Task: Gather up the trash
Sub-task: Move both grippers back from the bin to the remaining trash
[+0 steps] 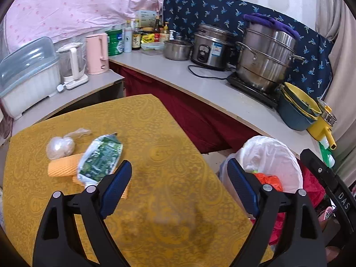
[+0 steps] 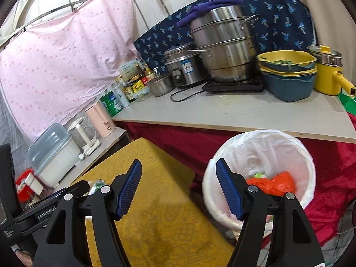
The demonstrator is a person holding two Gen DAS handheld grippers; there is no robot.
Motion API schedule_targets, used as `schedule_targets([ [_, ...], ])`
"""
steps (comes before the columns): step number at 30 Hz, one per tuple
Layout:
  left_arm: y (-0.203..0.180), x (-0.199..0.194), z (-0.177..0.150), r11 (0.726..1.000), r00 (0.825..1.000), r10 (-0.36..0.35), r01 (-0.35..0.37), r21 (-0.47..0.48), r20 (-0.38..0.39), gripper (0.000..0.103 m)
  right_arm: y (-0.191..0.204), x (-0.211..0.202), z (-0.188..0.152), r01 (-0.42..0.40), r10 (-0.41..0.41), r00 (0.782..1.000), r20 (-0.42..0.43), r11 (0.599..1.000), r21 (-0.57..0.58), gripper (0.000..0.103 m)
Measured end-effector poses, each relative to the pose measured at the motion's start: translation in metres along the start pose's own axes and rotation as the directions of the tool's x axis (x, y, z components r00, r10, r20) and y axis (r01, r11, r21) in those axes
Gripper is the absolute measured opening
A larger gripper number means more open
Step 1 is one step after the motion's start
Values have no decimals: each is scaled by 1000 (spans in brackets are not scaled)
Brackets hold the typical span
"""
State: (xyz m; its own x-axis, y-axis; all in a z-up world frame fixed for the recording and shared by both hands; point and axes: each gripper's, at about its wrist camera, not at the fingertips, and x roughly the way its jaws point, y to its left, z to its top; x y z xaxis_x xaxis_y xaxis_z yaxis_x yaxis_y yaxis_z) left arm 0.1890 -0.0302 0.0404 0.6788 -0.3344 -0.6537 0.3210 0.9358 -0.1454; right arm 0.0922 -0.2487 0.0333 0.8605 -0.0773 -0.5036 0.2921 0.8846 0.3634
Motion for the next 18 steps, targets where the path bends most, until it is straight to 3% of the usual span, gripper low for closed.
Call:
schedule_targets([
  [18, 126, -24, -24, 981, 985, 172, -172, -91, -8, 83, 127, 42, -50, -169, 147, 977, -156, 976, -136, 67],
])
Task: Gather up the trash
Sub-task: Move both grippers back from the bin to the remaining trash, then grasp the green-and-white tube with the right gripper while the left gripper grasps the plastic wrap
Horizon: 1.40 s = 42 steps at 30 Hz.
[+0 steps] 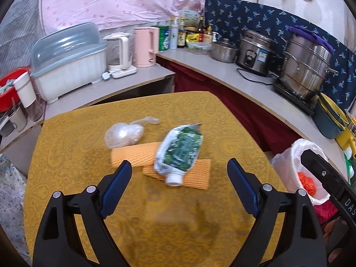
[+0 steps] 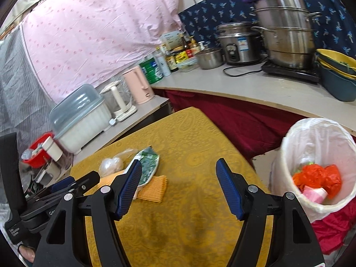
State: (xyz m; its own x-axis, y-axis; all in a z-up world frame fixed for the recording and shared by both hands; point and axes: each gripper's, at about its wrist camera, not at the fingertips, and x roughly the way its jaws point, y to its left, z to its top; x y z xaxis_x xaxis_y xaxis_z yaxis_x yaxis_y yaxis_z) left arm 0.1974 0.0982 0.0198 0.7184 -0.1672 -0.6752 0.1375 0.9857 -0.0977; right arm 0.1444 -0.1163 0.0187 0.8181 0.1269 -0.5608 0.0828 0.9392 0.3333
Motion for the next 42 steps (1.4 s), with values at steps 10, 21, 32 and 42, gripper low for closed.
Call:
schedule_targets([
  [10, 75, 30, 10, 996, 997, 68, -70, -47, -37, 83, 44, 57, -11, -48, 44, 994, -96, 998, -35, 67],
  [21, 123, 101, 26, 994, 993, 54, -64, -92, -107, 83, 66, 144, -15, -64, 54, 979, -199, 997, -45, 67],
  [32, 122, 179, 36, 997, 979, -59, 47, -64, -196, 83, 63, 212, -25, -62, 44, 957, -288, 997, -55, 67],
  [42, 112, 202, 25, 994, 967, -105, 98, -40, -234, 55, 66, 230, -32, -135, 129, 943, -306, 991, 1, 64],
])
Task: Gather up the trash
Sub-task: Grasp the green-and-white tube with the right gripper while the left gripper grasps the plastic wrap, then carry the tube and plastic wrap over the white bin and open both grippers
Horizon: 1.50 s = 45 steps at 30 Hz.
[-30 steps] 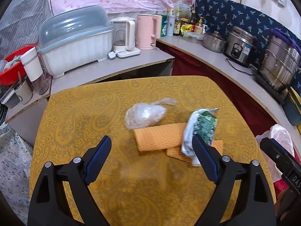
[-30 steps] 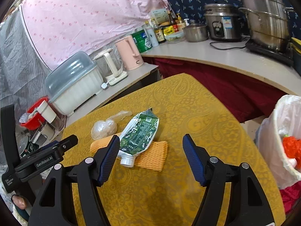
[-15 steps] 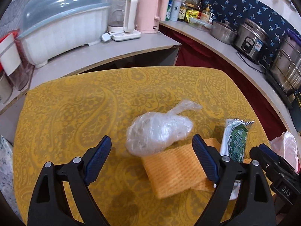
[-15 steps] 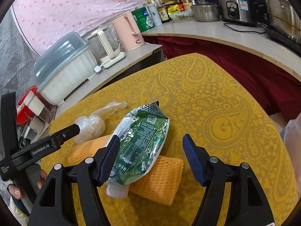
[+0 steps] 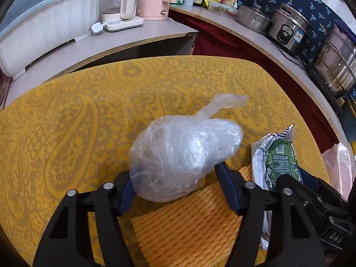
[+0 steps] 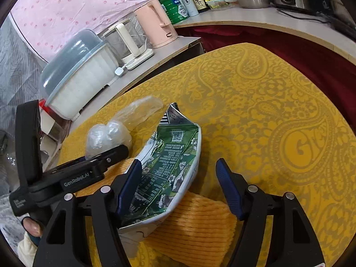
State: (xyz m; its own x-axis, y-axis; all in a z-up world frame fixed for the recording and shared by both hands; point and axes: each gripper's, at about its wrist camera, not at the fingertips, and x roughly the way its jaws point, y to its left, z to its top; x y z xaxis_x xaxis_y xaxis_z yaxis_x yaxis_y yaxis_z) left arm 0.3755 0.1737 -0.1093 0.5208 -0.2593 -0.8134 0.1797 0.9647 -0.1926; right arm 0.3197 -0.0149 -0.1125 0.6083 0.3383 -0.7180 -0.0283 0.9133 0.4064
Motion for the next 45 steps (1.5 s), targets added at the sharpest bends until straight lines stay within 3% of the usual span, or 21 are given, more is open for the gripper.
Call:
schedule_targets([
  [4, -3, -2, -2, 1000, 1000, -21, 21, -6, -9, 32, 6, -1, -1, -23, 23, 1000, 2, 1000, -10, 50],
  [6, -4, -4, -3, 999, 999, -30, 30, -11, -11, 27, 10, -3, -2, -32, 32, 999, -4, 999, -14, 38],
  [13, -16, -35, -10, 999, 999, -36, 36, 4, 31, 18, 16, -32, -8, -55, 55, 998, 34, 998, -12, 24],
  [29, -70, -130, -27, 996, 988, -79, 74, 40, 132, 16, 5, -141, -19, -60, 58, 983, 176, 998, 2, 18],
  [45, -186, -170, -54, 973, 974, -177, 152, 175, 141, 16, -67, -259, -34, 4, -37, 939, 342, 995, 97, 18],
])
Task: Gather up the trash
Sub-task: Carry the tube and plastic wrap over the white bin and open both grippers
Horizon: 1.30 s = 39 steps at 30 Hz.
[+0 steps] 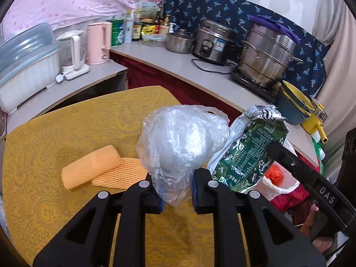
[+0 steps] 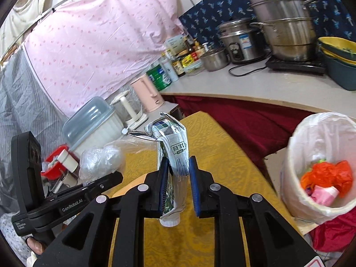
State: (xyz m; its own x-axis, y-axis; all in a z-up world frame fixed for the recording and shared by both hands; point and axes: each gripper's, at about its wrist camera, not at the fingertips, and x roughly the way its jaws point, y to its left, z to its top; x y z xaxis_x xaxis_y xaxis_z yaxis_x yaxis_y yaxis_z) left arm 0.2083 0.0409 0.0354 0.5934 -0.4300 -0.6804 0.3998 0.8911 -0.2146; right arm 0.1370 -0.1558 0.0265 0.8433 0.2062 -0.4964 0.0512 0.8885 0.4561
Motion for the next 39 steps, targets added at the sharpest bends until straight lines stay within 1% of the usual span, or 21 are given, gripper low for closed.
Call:
schedule_targets([
  [6, -55, 4, -1, 997, 998, -55, 55, 59, -10, 16, -44, -39, 7, 56, -58, 997, 55, 997, 46, 18],
  [8, -67, 8, -2, 995, 997, -71, 72, 73, -16, 16, -59, -51, 8, 77, -82, 994, 71, 995, 64, 18],
  [12, -102, 17, -4, 988, 994, -107, 110, 109, -36, 16, -90, -76, 10, 116, -126, 987, 101, 988, 101, 18],
  [18, -144, 32, -8, 975, 987, -143, 153, 160, -69, 16, -133, -109, 11, 181, -203, 969, 139, 971, 155, 18],
  [26, -200, 63, -14, 954, 974, -181, 207, 216, -132, 16, -181, -143, 11, 242, -280, 945, 169, 946, 215, 18],
  [33, -241, 98, -16, 938, 960, -199, 245, 246, -198, 19, -215, -160, 9, 279, -331, 927, 179, 924, 261, 18],
  [35, -249, 106, -16, 935, 958, -202, 251, 249, -205, 19, -223, -162, 8, 287, -341, 923, 178, 919, 271, 18],
  [36, -255, 111, -15, 934, 956, -204, 255, 249, -211, 22, -227, -163, 7, 290, -346, 921, 177, 916, 278, 18],
  [37, -258, 113, -14, 934, 955, -206, 257, 249, -215, 30, -230, -163, 7, 293, -350, 920, 177, 914, 282, 18],
  [39, -263, 118, -11, 935, 957, -203, 252, 248, -210, 38, -236, -164, 6, 297, -356, 918, 176, 909, 291, 18],
])
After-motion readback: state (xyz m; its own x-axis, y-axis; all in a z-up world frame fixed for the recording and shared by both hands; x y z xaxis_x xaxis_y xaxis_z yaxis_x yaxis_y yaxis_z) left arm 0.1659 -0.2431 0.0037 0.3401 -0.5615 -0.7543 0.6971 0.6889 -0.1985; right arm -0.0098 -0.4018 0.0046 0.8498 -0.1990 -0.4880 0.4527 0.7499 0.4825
